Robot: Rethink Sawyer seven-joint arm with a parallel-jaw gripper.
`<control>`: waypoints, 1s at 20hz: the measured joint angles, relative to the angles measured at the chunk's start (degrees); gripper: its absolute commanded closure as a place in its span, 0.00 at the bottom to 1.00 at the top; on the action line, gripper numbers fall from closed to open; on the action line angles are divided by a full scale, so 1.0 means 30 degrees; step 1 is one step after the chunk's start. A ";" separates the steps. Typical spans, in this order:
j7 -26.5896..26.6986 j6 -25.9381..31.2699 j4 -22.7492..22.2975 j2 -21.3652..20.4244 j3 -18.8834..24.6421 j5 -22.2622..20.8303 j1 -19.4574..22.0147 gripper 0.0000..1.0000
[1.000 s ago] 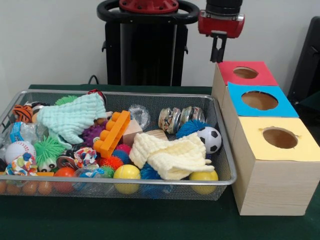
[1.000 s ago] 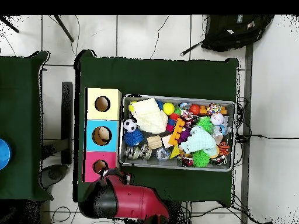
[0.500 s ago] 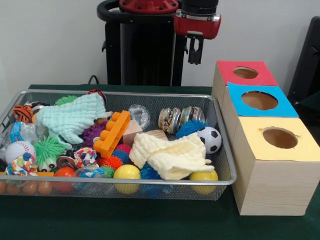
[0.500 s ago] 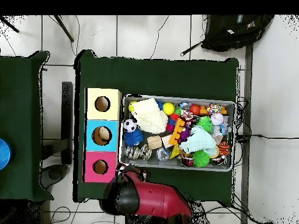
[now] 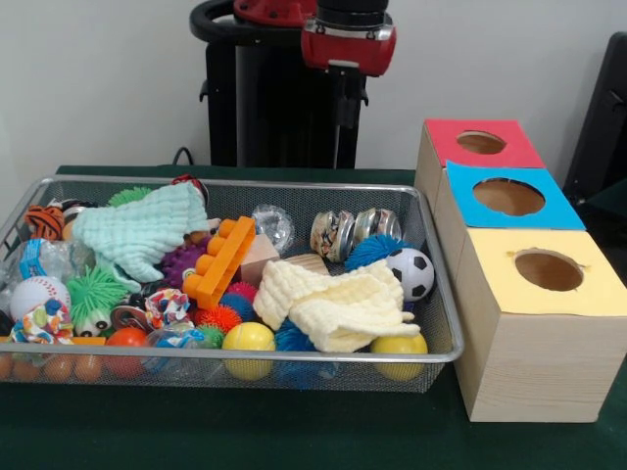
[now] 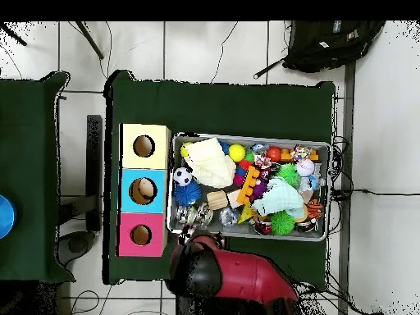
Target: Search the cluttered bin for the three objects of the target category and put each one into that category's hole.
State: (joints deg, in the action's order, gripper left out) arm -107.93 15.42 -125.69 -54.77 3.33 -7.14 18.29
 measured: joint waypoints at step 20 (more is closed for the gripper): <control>0.0004 0.1609 0.0442 -0.0053 0.2984 -0.3410 0.4840 1.00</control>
State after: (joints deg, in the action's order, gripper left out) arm -107.92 20.24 -124.36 -54.93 12.29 -17.37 32.81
